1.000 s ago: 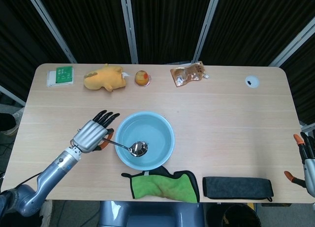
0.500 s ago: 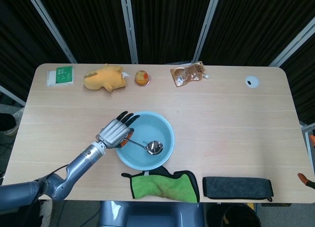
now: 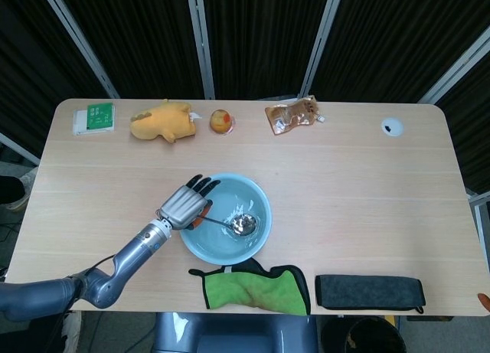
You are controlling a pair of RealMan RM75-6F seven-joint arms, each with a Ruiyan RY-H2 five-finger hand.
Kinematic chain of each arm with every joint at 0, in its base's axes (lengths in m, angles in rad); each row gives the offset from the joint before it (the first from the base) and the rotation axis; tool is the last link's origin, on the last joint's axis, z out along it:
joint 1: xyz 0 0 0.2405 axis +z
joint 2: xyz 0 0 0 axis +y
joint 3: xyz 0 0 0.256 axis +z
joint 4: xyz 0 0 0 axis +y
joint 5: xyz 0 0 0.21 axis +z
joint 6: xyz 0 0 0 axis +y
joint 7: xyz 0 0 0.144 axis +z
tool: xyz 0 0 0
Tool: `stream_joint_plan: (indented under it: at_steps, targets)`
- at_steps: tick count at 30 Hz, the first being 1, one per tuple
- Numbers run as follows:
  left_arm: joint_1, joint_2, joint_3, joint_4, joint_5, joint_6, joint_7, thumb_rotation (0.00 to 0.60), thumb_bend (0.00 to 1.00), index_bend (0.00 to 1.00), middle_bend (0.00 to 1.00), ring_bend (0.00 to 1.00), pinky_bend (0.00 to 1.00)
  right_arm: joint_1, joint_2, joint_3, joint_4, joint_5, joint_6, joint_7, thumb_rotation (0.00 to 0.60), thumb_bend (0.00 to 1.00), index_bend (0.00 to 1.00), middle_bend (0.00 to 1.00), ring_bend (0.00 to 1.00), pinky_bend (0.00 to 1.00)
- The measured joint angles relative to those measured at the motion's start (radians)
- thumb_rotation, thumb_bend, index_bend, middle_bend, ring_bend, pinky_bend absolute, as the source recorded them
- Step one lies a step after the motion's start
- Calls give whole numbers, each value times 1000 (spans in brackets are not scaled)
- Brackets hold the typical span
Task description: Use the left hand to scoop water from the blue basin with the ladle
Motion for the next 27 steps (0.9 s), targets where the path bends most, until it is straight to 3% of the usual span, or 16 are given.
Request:
stream_joint_plan:
  at_steps: [5, 15, 21, 27]
  targets:
    - [9, 25, 10, -25, 20, 27, -1, 600, 623, 711, 0, 0, 0, 103, -56, 43, -11, 57, -128, -59, 600, 0, 0, 0, 0, 0]
    - [40, 149, 31, -162, 53, 103, 43, 600, 623, 714, 0, 0, 0, 90, -87, 57, 22, 68, -115, -101, 600, 0, 0, 0, 0, 0]
    - [58, 220, 34, -240, 61, 150, 71, 600, 623, 713, 0, 0, 0, 78, -82, 64, 27, 67, -24, -137, 600, 0, 0, 0, 0, 0]
    - [80, 267, 42, -295, 78, 193, 84, 600, 622, 714, 0, 0, 0, 91, -107, 63, 37, 65, -88, -168, 600, 0, 0, 0, 0, 0]
